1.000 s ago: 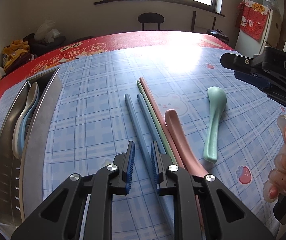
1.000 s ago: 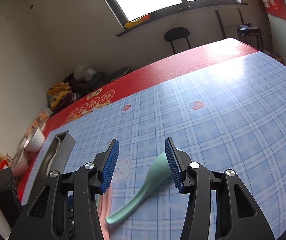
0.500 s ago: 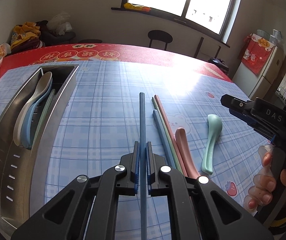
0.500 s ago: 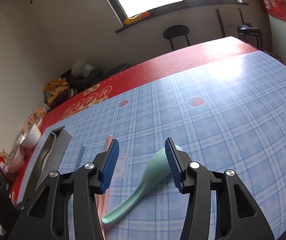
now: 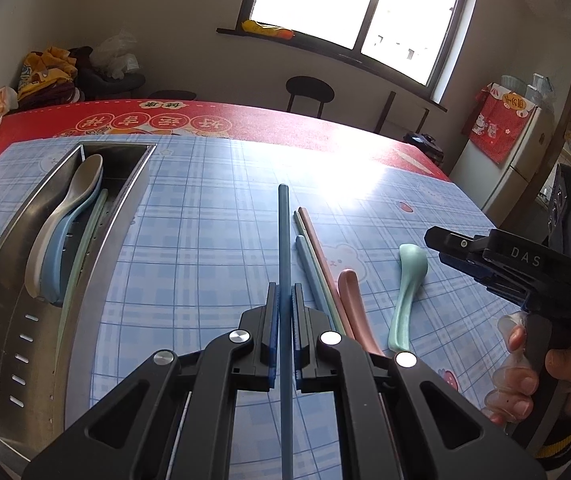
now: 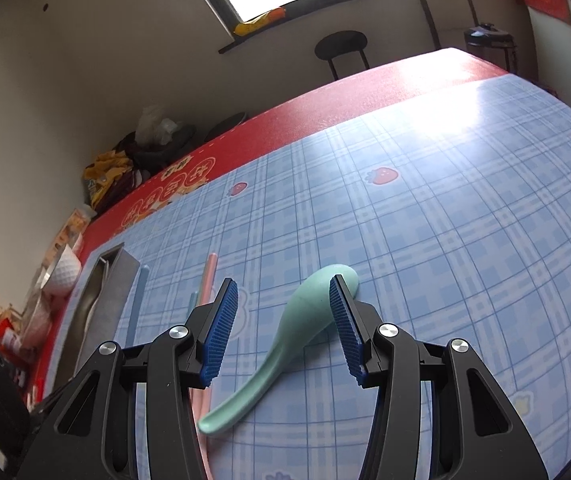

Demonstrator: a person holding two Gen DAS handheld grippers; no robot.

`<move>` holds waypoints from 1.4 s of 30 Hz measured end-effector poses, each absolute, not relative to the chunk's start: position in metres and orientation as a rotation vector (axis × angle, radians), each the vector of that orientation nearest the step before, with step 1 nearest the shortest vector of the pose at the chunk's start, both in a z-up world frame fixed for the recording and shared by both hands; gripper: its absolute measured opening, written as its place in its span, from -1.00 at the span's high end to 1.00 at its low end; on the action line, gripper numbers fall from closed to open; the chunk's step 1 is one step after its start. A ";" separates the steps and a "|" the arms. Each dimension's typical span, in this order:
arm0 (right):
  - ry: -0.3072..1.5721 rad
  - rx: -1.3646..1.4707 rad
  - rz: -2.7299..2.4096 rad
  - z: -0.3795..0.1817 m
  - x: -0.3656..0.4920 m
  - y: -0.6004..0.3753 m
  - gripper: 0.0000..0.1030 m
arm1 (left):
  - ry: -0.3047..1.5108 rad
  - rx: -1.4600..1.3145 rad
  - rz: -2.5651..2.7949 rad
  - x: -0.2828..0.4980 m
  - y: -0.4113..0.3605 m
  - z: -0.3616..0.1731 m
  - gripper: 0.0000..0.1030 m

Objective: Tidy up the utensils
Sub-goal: 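Close the right tool on the mint green spoon handle while the left tool holds the blue chopstick, then lift the mint green spoon with the right tool while the left tool holds the blue chopstick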

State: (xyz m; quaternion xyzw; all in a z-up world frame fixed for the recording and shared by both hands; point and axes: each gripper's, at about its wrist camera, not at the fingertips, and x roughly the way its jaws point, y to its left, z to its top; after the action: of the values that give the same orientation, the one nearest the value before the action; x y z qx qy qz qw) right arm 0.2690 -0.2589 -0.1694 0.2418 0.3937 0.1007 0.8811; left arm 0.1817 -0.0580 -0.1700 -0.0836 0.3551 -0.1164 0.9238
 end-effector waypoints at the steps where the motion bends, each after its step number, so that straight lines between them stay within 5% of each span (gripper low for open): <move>1: 0.836 0.508 0.204 -0.171 0.267 -0.260 0.09 | 0.730 -0.165 -0.235 0.181 -0.059 -0.170 0.88; 18: 0.949 0.251 0.155 -0.184 0.280 -0.208 0.12 | 0.726 -0.167 -0.211 0.179 -0.058 -0.168 0.89; 26: 0.952 0.090 0.172 -0.183 0.281 -0.188 0.60 | 0.726 -0.182 -0.215 0.180 -0.056 -0.168 0.89; 42: 0.915 0.029 0.131 -0.175 0.274 -0.191 0.64 | 0.732 -0.191 -0.219 0.180 -0.054 -0.169 0.89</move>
State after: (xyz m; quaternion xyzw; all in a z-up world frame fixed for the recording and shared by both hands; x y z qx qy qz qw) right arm 0.2736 -0.1907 -0.1753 0.0138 0.4413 0.0631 0.8950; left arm 0.1803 -0.0542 -0.1687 -0.0931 0.3565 -0.1065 0.9235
